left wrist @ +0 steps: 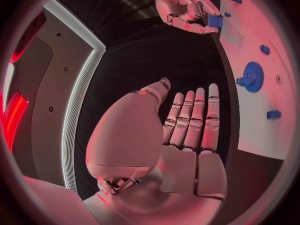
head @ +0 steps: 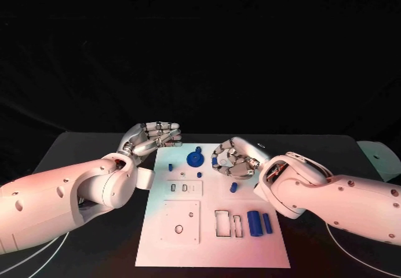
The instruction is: Assemble the parts on the task board
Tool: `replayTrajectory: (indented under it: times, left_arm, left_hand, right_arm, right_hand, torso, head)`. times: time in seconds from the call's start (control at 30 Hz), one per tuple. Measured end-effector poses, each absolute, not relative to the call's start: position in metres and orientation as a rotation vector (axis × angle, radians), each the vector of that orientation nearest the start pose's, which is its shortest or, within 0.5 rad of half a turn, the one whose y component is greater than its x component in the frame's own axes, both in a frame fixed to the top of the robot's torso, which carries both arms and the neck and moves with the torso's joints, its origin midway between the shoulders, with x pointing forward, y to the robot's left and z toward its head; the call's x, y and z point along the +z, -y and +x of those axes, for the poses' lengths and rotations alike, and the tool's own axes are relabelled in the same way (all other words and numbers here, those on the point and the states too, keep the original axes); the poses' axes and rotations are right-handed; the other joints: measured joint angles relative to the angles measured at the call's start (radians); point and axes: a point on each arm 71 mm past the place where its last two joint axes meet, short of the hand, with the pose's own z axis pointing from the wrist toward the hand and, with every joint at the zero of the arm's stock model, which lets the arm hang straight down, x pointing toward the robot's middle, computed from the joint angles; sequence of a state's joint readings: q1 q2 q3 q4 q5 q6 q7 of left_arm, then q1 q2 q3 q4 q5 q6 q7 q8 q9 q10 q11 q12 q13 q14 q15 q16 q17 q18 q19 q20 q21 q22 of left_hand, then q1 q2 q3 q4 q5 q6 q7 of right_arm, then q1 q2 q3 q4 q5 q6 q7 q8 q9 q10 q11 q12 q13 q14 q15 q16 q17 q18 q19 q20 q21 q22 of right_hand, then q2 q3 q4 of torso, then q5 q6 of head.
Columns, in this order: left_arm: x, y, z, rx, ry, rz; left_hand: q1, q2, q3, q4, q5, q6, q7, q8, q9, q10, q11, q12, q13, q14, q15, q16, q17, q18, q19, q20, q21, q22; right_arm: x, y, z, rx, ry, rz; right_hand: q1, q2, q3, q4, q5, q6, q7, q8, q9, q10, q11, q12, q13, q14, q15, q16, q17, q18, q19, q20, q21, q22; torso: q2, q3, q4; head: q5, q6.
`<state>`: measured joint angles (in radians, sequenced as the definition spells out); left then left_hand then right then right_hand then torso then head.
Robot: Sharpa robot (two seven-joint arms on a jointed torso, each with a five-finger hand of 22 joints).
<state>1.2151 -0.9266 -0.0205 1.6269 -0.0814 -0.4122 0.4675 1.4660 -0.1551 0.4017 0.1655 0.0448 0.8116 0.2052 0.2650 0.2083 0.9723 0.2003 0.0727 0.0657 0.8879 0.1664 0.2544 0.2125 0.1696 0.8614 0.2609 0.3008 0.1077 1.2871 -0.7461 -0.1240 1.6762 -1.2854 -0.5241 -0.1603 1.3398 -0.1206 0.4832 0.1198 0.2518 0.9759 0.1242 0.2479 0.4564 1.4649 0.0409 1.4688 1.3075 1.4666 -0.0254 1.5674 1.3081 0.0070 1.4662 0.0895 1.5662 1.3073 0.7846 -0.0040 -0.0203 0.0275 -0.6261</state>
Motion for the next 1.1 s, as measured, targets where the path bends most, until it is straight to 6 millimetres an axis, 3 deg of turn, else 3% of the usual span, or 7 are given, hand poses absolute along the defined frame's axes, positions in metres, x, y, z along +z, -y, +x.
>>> replayTrajectory:
  times: [0.2,0.53,1.1]
  left_arm:
    - [-0.151,-0.222,0.481,-1.514,-1.295,-0.986]
    - [-0.153,-0.221,0.485,-1.51,-1.293,-0.989]
    - [-0.153,-0.22,0.486,-1.51,-1.292,-0.991]
  left_hand:
    - [0.0,0.0,0.0,0.0,0.0,0.0,0.0,0.0,0.0,0.0,0.0,0.0,0.0,0.0,0.0,0.0,0.0,0.0,0.0,0.0,0.0,0.0]
    - [0.0,0.0,0.0,0.0,0.0,0.0,0.0,0.0,0.0,0.0,0.0,0.0,0.0,0.0,0.0,0.0,0.001,0.0,0.0,0.0,0.0,0.0]
    - [0.0,0.0,0.0,0.0,0.0,0.0,0.0,0.0,0.0,0.0,0.0,0.0,0.0,0.0,0.0,0.0,0.001,0.0,0.0,0.0,0.0,0.0]
  right_arm:
    - [-0.162,0.09,0.448,0.886,-1.574,-0.051]
    - [-0.188,0.064,0.445,0.846,-1.617,-0.075]
    - [-0.212,0.046,0.441,0.805,-1.643,-0.137]
  right_hand:
    - [-0.004,0.004,0.0,0.0,0.0,-0.003,-0.001,0.0,0.0,0.0,0.0,0.0,0.0,0.0,0.0,0.0,0.0,0.0,0.0,0.0,0.0,0.001]
    - [-0.004,0.004,0.0,0.0,0.0,-0.003,-0.001,0.0,0.0,0.0,0.0,0.0,0.0,0.0,0.0,0.0,0.0,0.0,0.0,0.0,0.0,0.001]
    - [-0.008,-0.001,-0.001,0.0,-0.014,-0.005,-0.003,0.0,0.0,0.0,0.0,0.0,0.0,0.0,0.0,0.0,0.0,0.0,0.0,0.0,0.0,0.001]
  torso:
    - [-0.01,-0.0026,0.0031]
    - [-0.015,-0.0074,0.0045]
    - [-0.014,-0.0066,0.0057]
  head:
    - [0.005,-0.01]
    - [0.016,-0.019]
    - [0.024,-0.029]
